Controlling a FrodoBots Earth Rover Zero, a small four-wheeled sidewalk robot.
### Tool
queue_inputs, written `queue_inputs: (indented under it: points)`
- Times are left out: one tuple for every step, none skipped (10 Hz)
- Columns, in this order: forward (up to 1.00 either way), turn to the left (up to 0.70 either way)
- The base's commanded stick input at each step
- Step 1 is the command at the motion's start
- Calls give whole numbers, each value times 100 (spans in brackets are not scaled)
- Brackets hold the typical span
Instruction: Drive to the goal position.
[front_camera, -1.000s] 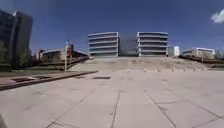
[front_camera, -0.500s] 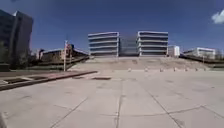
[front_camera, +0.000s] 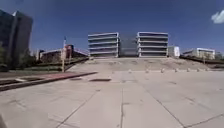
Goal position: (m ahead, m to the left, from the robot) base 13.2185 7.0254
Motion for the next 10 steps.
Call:
queue_inputs:
  points:
    - [70,1]
    - [70,1]
    - [70,1]
    - [70,1]
    - [70,1]
    - [70,1]
    - [70,-10]
    - [70,-15]
    - [70,-18]
    - [70,-21]
